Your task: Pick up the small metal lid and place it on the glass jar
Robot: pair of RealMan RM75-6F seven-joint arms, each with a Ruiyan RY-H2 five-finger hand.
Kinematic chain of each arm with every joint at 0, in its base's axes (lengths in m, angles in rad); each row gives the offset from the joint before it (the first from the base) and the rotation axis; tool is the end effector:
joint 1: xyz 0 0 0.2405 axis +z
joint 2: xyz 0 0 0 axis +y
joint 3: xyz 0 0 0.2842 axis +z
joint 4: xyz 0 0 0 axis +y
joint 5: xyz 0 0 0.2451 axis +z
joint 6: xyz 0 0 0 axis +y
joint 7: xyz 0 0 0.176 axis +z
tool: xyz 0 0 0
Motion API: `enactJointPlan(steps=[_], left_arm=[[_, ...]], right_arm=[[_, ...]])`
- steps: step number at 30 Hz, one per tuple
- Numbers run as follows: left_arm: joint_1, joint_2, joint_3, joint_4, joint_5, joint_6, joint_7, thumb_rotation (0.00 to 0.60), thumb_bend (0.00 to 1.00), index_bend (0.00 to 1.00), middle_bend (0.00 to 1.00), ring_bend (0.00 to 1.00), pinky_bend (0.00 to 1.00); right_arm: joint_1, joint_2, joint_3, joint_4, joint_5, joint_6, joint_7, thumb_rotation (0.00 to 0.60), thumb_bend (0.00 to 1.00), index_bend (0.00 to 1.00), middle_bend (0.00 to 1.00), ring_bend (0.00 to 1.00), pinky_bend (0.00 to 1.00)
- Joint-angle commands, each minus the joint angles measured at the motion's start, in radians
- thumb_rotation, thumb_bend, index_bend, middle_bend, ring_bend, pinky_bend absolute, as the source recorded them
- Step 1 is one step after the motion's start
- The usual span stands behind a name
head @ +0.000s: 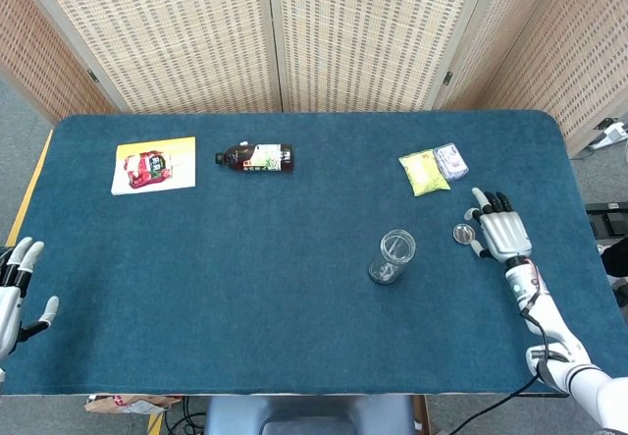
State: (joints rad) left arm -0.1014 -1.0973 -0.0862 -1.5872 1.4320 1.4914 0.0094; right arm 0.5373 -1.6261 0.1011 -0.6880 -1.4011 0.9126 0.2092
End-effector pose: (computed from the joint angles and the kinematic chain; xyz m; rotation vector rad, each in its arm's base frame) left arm -0.3600 0.2331 0.1625 -1.3226 -0.8465 -0.8770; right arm -0.4008 -0.4219 0.0183 1.6169 -0.9119 0.6420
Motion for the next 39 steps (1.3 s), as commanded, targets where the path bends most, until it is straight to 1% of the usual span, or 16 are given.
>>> enactJointPlan(steps=[1,15,27,32,39], left_arm=[[0.002,0.001,0.000,-0.001,0.002,0.004,0.000,0.600,0.35,0.00,0.00,0.00,0.08],[0.006,0.002,-0.005,-0.001,-0.004,0.008,0.001,0.600,0.35,0.00,0.00,0.00,0.08],[0.004,-0.003,-0.013,0.001,-0.022,0.004,0.018,0.600,0.35,0.00,0.00,0.00,0.08],[0.007,-0.002,-0.012,-0.001,-0.018,0.009,0.014,0.600,0.35,0.00,0.00,0.00,0.08],[0.009,-0.001,-0.008,-0.005,-0.005,0.015,0.012,0.600,0.35,0.00,0.00,0.00,0.08]], right_arm=[[0.006,-0.007,0.001,0.011,0.002,-0.010,0.005,0.600,0.33,0.35,0.00,0.00,0.00],[0.047,-0.049,-0.002,0.113,-0.006,-0.060,0.045,0.600,0.33,0.35,0.00,0.00,0.00],[0.121,-0.098,-0.011,0.236,-0.031,-0.131,0.101,0.600,0.33,0.35,0.00,0.00,0.00],[0.114,-0.089,-0.025,0.221,-0.049,-0.097,0.110,0.600,0.33,0.35,0.00,0.00,0.00],[0.074,-0.030,-0.040,0.114,-0.059,-0.043,0.089,0.600,0.34,0.37,0.00,0.00,0.00]])
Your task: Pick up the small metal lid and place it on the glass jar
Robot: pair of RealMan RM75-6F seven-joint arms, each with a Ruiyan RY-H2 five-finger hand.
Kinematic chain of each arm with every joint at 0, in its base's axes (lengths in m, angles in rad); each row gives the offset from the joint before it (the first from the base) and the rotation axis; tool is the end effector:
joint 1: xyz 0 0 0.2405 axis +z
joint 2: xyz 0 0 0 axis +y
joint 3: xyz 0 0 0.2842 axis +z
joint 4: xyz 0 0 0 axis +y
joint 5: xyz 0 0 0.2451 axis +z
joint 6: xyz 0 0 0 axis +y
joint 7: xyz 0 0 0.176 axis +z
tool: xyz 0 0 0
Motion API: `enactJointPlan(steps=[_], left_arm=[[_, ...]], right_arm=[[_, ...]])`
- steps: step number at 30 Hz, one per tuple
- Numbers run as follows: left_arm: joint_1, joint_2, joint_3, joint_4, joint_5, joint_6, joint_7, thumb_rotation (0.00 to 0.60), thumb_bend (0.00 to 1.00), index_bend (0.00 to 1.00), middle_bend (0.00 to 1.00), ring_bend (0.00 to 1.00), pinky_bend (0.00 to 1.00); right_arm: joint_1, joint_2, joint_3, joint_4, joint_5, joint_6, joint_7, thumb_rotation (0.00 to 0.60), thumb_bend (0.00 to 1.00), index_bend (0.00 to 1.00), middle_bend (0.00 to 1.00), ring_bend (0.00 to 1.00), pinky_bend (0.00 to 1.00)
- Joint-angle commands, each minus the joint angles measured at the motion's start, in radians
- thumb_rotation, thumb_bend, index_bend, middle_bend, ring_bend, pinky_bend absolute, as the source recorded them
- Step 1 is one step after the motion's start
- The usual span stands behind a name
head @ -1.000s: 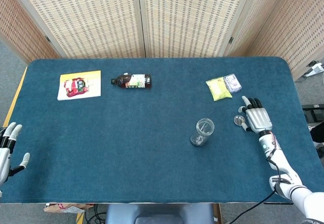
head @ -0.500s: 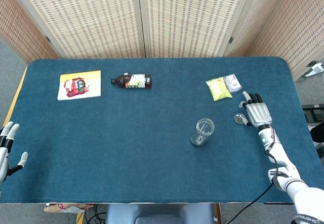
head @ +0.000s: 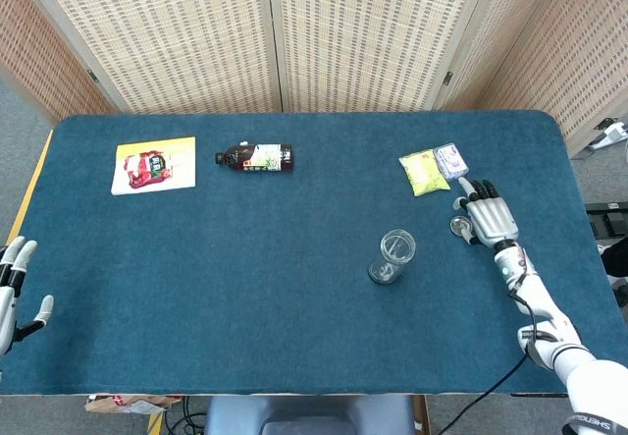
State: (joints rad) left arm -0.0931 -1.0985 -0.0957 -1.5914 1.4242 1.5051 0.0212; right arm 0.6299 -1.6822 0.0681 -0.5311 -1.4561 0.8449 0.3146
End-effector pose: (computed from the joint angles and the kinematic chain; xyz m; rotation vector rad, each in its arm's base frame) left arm -0.3601 0.2320 0.1659 -1.3012 -0.8334 -0.8761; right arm -0.3868 -0.4578 0.0133 1.6862 -0.8747 0.6195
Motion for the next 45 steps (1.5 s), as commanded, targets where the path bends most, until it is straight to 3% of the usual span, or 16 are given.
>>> enactJointPlan(steps=[1,12,30,45], left_arm=[[0.001,0.000,0.003,-0.002,0.006,0.003,0.001,0.600,0.35,0.00,0.00,0.00,0.08],[0.002,-0.001,0.002,-0.003,0.004,0.003,0.008,0.600,0.35,0.00,0.00,0.00,0.08],[-0.001,-0.003,0.003,0.010,0.015,0.003,0.000,0.600,0.35,0.00,0.01,0.00,0.08],[0.000,-0.010,0.006,0.042,0.051,0.026,-0.037,0.600,0.35,0.00,0.02,0.00,0.08]], right_arm=[[-0.024,0.034,-0.008,-0.059,-0.003,0.030,-0.026,0.600,0.34,0.38,0.00,0.00,0.00],[-0.027,0.060,-0.009,-0.108,0.012,0.000,-0.067,0.600,0.38,0.49,0.00,0.00,0.00],[-0.001,0.021,-0.017,-0.018,0.006,-0.045,-0.023,0.600,0.39,0.49,0.00,0.00,0.00],[0.014,-0.014,-0.028,0.036,-0.009,-0.060,-0.002,0.600,0.39,0.59,0.00,0.00,0.00]])
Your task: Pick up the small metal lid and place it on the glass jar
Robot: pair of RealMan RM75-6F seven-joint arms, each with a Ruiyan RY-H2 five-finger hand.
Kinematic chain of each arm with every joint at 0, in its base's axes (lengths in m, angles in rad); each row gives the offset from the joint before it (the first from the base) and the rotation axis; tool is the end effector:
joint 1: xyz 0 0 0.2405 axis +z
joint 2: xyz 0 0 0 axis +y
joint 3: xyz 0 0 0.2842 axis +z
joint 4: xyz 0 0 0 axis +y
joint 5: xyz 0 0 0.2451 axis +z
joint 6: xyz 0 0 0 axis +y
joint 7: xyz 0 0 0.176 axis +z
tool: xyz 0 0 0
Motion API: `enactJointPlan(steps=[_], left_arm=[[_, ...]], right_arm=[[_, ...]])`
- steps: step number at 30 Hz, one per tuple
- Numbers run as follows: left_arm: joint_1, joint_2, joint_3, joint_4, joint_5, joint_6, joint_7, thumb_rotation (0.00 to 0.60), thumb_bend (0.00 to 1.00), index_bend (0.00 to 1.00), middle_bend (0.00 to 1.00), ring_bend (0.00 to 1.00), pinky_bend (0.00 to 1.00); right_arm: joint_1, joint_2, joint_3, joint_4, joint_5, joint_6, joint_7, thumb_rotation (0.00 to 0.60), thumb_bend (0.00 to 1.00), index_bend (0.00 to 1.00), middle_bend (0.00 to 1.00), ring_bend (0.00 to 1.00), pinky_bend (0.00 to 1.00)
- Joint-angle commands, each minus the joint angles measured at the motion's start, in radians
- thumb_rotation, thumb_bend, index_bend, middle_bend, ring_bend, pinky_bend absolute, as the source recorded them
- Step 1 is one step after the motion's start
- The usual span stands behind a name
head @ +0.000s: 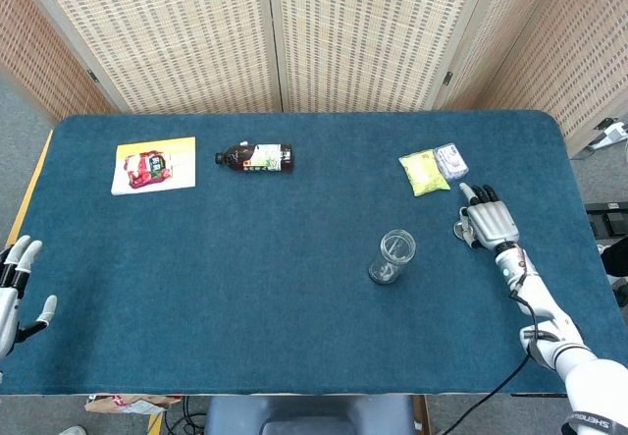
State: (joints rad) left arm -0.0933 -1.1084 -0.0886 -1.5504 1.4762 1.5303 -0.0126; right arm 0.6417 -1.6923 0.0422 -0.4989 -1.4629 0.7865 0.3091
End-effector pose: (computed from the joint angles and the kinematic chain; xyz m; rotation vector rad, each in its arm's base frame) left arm -0.3588 0.2311 0.1663 -1.3324 -0.7983 -0.9141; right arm -0.3953 -0.4585 0.0075 1.7210 -0.8774 0.5360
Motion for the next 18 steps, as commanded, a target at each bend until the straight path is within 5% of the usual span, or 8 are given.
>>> enactJointPlan(steps=[1,18], left_arm=[[0.000,-0.001,-0.002,0.003,0.000,0.002,-0.006,0.600,0.35,0.00,0.02,0.00,0.08],[0.004,-0.007,0.002,0.025,0.035,0.034,-0.037,0.600,0.35,0.00,0.02,0.00,0.08]], right_arm=[[0.002,-0.007,-0.003,0.008,-0.004,-0.002,0.004,0.600,0.39,0.60,0.00,0.00,0.00],[0.017,0.036,0.012,-0.055,-0.008,0.049,-0.033,0.600,0.39,0.64,0.02,0.00,0.00]])
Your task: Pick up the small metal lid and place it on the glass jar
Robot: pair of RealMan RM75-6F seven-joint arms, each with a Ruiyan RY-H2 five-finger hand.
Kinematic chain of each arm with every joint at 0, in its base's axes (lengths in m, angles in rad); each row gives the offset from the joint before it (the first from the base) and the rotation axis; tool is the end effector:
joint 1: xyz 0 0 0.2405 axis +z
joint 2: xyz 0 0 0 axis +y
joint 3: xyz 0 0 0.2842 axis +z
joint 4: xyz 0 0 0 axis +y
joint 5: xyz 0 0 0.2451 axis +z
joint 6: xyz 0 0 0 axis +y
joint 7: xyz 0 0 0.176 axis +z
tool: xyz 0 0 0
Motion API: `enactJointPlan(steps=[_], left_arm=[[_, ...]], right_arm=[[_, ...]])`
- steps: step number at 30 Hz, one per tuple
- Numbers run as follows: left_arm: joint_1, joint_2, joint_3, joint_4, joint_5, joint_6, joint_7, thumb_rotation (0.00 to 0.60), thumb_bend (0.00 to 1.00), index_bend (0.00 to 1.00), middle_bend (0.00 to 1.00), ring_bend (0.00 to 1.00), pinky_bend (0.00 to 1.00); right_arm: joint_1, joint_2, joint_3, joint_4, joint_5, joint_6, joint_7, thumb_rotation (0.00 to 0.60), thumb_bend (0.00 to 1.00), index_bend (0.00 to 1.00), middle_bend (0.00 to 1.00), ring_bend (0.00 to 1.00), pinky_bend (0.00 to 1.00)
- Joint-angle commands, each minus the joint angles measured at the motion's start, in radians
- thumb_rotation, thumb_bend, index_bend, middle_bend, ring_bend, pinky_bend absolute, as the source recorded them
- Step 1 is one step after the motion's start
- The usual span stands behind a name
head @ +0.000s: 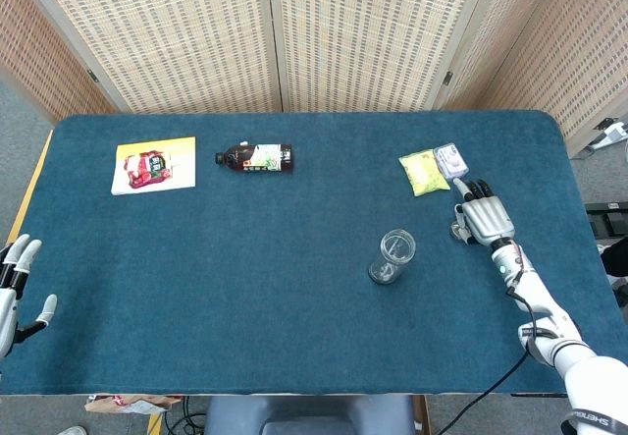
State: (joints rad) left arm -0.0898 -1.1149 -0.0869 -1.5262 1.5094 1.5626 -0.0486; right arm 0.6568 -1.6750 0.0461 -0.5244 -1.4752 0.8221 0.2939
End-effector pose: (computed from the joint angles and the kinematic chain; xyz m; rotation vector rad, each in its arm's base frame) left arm -0.3567 0.2292 0.1690 -1.3371 -0.7769 -0.9604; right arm -0.3807 -0.4654 0.0124 1.7419 -0.8250 0.5738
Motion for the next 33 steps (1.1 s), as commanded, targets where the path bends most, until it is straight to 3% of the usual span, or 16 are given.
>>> enactJointPlan(steps=[1,7,22,33], left_arm=[[0.001,0.000,0.001,0.001,0.002,0.002,-0.001,0.600,0.35,0.00,0.02,0.00,0.08],[0.003,-0.001,0.001,0.001,0.008,0.010,-0.002,0.600,0.35,0.00,0.02,0.00,0.08],[-0.001,-0.012,-0.005,-0.004,-0.019,-0.006,0.045,0.600,0.35,0.00,0.02,0.00,0.08],[-0.005,-0.016,-0.013,-0.004,-0.044,-0.023,0.061,0.600,0.35,0.00,0.02,0.00,0.08]], right_arm=[[0.002,0.027,0.011,-0.044,0.006,0.019,-0.025,0.600,0.39,0.64,0.02,0.00,0.00],[0.008,0.107,0.040,-0.185,0.021,0.063,-0.108,0.600,0.39,0.64,0.02,0.00,0.00],[0.027,0.421,0.154,-0.772,0.147,0.102,-0.446,0.600,0.39,0.64,0.02,0.00,0.00],[0.031,0.550,0.191,-1.014,0.230,0.124,-0.581,0.600,0.39,0.64,0.02,0.00,0.00]])
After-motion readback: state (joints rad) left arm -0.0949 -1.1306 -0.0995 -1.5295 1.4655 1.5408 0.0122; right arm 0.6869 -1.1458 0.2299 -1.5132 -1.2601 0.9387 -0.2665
